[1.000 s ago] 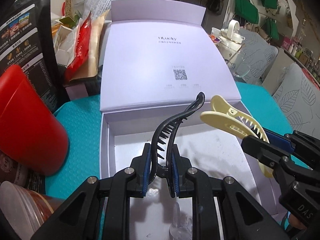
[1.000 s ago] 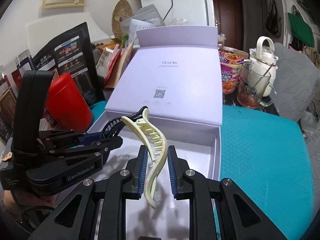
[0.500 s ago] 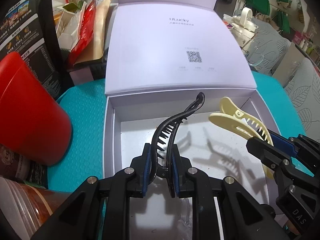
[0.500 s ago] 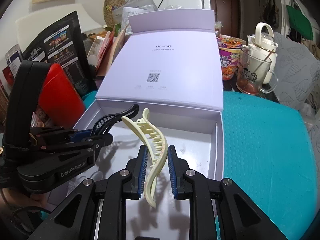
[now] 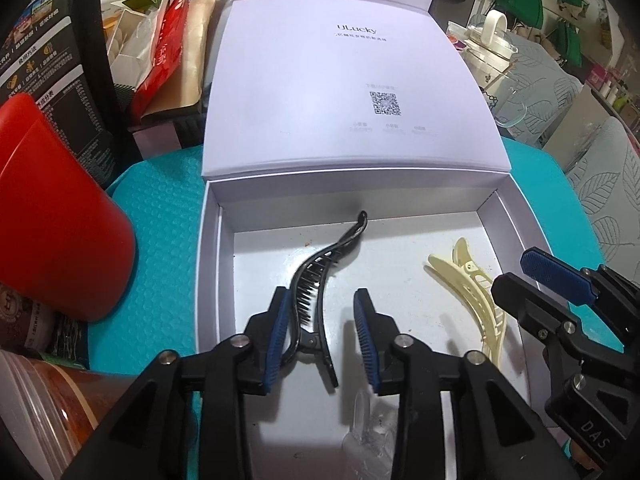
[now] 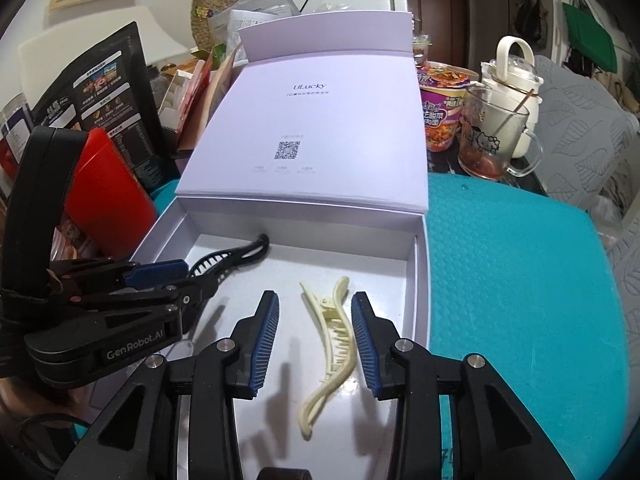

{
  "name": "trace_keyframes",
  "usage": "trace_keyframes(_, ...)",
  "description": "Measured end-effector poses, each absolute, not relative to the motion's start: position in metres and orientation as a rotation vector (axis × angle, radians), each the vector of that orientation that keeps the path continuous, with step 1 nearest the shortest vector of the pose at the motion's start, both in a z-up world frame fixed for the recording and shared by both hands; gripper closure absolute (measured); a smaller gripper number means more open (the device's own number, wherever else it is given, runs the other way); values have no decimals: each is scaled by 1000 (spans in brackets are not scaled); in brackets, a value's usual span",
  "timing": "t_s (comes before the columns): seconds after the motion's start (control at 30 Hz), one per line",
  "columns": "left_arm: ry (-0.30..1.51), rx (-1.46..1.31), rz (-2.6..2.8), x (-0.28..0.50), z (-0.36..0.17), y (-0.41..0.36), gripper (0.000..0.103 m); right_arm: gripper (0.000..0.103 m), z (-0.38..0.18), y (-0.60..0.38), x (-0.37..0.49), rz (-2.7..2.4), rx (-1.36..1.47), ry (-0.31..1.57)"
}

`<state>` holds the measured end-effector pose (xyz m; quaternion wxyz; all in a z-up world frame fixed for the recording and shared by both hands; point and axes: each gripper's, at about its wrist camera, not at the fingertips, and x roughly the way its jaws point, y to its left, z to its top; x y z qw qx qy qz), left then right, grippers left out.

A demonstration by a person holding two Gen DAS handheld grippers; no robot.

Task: Organize rigid objects
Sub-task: 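Open both grippers and withdraw them from the box toward the table items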

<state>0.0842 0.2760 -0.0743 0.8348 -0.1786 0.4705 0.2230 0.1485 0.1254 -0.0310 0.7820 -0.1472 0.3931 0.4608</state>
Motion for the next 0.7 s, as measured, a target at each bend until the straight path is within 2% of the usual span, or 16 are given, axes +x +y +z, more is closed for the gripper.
trace_keyframes(0.1,997,-390,457,84,-73,273,57,66,-28,123,148,991,-315,845)
trace_keyframes(0.7,937,-364,435,74,-37,248,57,66,12,95,131,952,-298,757)
